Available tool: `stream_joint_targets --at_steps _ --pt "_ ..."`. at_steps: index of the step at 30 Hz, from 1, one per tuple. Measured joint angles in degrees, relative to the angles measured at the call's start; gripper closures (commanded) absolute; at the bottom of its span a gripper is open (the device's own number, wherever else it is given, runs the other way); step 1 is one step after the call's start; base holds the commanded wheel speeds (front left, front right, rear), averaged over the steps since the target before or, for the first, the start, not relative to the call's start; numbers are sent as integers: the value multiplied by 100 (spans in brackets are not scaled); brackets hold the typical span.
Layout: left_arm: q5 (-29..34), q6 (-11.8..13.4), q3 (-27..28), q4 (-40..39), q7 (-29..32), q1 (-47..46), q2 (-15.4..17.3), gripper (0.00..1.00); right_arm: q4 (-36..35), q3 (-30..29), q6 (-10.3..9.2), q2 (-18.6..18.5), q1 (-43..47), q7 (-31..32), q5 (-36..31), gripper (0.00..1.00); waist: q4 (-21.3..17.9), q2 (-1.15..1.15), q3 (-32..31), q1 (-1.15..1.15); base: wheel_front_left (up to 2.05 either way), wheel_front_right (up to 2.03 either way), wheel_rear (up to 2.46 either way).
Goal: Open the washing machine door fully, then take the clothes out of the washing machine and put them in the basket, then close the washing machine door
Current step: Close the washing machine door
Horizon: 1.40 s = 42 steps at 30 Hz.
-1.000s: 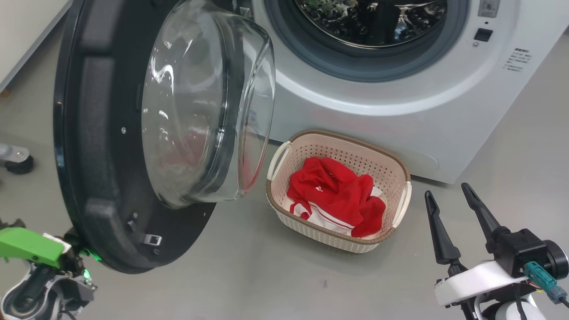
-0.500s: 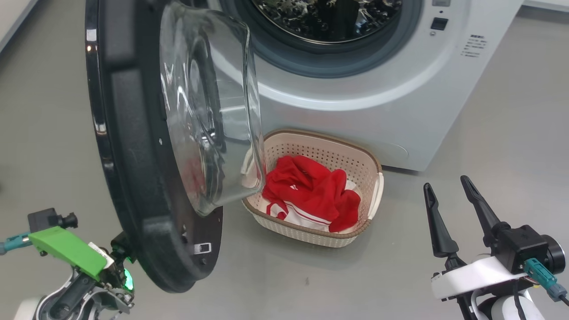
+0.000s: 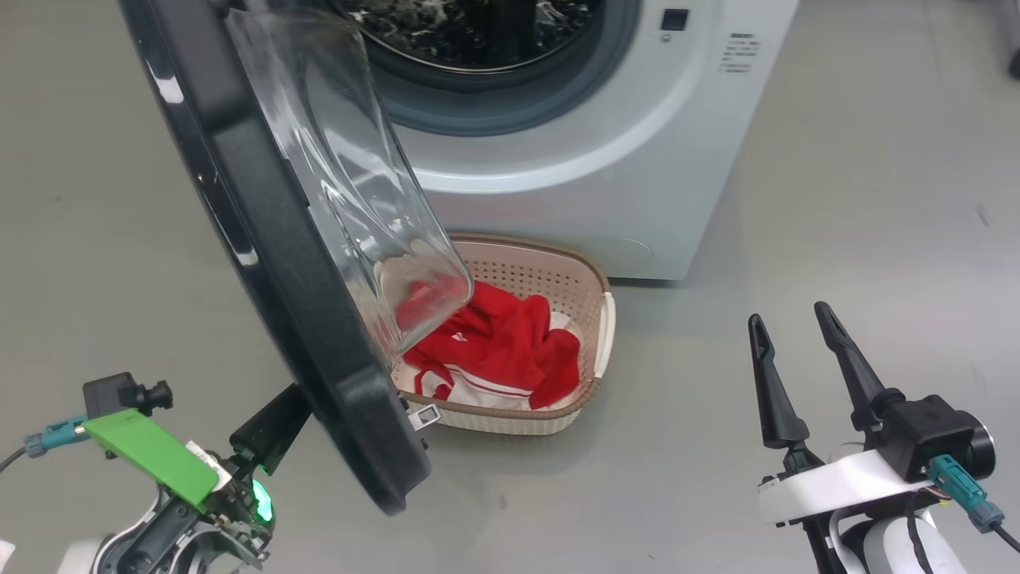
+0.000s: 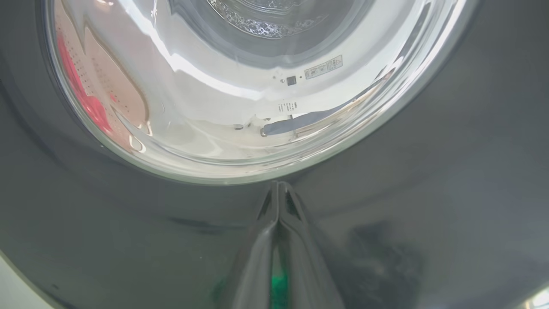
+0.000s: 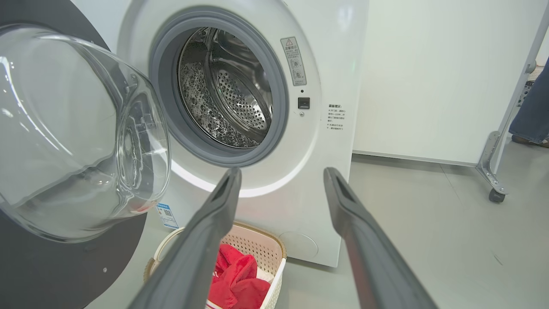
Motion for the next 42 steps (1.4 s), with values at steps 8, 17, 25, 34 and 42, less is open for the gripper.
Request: stream_joint_targets --at_steps 8,17,25,34,42 --pt "29 0 -26 -2 -16 -3 -201 100 165 132 11 78 -108 -91 52 0 -561 0 24 0 0 0 0" --pt "142 0 -186 144 -19 -112 -338 100 294 193 15 130 -126 -158 101 0 -1162 0 17 0 0 0 0" --pt "346 0 -288 294 -86 -667 -463 100 282 241 26 144 -215 -209 103 0 -1541 0 151 0 0 0 0" --pt "594 -1 -179 668 -308 -1410 -468 100 194 298 104 178 -448 -252 153 0 -1798 0 558 0 0 0 0" --pt "721 -1 -73 949 -439 -2084 -459 100 172 392 170 207 -660 -301 157 0 -1992 0 896 0 0 0 0"
